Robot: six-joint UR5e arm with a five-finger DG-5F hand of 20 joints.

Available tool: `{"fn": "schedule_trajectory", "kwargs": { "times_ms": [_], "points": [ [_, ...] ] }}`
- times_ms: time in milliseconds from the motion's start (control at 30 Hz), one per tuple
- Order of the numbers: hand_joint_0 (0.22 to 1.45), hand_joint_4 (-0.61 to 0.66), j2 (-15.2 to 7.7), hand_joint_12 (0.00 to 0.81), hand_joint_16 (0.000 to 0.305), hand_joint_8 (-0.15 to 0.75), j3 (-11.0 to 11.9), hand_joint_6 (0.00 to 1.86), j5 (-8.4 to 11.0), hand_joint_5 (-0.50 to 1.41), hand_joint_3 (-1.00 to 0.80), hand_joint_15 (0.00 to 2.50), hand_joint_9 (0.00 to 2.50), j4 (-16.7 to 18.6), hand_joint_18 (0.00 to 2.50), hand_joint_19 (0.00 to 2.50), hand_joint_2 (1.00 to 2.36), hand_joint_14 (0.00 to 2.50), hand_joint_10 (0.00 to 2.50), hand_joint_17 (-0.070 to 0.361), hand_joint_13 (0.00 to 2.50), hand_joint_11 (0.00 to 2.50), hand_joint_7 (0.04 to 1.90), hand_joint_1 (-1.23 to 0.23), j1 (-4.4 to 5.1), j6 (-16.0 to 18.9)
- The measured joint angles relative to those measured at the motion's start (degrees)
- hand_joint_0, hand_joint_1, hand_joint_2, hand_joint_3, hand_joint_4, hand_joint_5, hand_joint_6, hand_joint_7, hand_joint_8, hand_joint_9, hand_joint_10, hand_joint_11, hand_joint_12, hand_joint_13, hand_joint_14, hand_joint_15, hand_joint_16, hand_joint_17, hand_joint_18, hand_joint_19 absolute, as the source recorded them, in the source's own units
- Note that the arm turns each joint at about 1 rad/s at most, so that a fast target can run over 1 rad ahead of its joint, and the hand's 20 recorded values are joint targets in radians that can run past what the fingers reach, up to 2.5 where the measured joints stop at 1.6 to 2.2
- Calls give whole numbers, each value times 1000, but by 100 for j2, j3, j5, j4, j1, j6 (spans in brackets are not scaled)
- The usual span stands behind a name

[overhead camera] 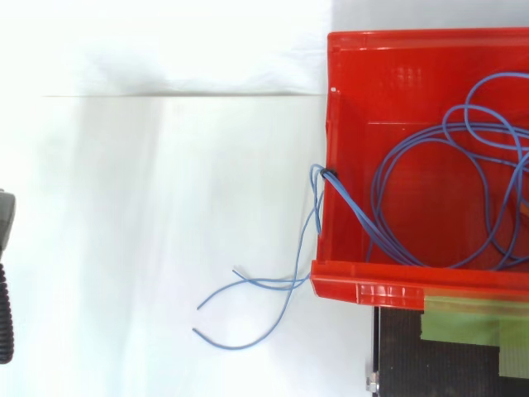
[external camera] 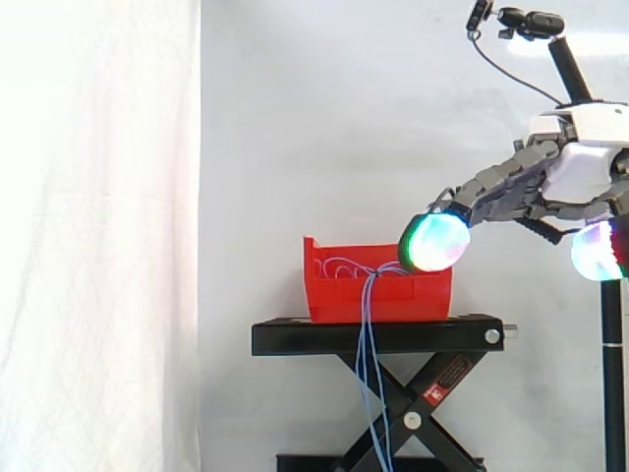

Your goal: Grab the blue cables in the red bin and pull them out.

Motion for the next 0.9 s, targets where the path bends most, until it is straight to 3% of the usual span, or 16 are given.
{"fn": "schedule_trajectory", "kwargs": {
  "times_ms": [367,633,900],
  "points": [
    [700,199,-51,324,48,227,-2,10,-98,645,-1000,129,516,2,119,68,1000,7,6,107,347,163,633,-1025,158,-200],
    [706,205,-490,324,48,227,1,7,-203,644,-1000,152,548,307,192,105,1000,6,8,108,401,228,665,-1062,278,-556],
    [702,207,-704,325,48,229,1,8,-329,636,-1000,164,558,712,213,122,1000,6,8,109,418,229,631,-1047,267,-1213]
  ]
}}
